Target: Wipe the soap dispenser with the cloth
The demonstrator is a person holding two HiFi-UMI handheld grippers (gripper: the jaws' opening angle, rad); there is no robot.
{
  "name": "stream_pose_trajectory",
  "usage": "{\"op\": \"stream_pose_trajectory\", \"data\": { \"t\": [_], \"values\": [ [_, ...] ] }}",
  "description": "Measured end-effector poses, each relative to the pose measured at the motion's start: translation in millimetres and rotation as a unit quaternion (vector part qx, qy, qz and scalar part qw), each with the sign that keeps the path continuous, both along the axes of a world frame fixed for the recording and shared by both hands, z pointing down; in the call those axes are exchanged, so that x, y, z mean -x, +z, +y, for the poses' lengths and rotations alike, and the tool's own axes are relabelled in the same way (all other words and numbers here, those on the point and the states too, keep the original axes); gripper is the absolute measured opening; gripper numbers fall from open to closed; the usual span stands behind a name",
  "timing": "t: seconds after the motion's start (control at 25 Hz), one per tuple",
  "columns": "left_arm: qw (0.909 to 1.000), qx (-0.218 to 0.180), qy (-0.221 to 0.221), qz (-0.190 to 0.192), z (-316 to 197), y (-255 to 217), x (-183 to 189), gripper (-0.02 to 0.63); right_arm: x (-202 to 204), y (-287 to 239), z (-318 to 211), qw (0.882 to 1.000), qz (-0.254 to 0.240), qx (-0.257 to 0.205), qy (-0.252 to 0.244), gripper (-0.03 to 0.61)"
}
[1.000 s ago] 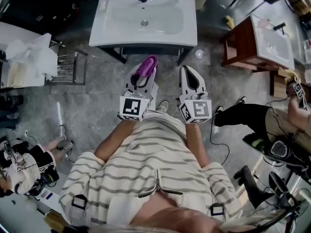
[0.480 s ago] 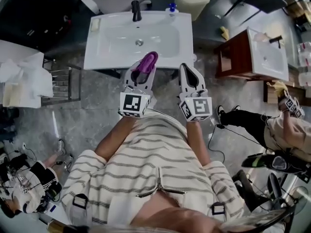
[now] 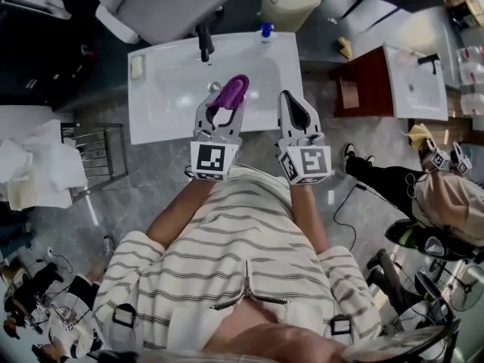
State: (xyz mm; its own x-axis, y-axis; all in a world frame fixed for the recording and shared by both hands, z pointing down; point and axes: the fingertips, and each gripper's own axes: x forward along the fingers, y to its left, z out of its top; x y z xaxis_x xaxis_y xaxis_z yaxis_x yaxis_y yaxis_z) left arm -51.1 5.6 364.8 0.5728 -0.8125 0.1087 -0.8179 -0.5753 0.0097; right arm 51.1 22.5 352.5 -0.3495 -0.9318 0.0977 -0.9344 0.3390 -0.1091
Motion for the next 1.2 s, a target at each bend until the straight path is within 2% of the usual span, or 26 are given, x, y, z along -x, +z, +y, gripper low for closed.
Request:
{"op": "stream_pose_trajectory", "data": {
  "t": [0.24, 0.48, 0.8, 1.2],
  "values": [
    [0.9996, 0.015, 0.020, -0.012, -39.6, 12.7, 2.1, 0.127, 3.1, 7.7, -34.1, 0.999, 0.010, 0.014, 0.027, 0.000],
    [0.9985, 0.037, 0.030, -0.029, -53.6, 29.6, -2.9, 0.127, -2.0, 17.3, -44.3, 0.999, 0.011, 0.028, 0.043, 0.000],
    [0.9981, 0.053, 0.017, -0.026, -73.2, 53.3, -12.8, 0.127, -2.2, 39.3, -73.6, 0.999, -0.008, 0.040, 0.030, 0.000],
    [0.9972, 0.066, -0.008, -0.034, -111.5, 82.9, -29.3, 0.127, -15.2, 78.1, -126.3, 0.998, 0.003, 0.058, -0.001, 0.000]
  ]
}}
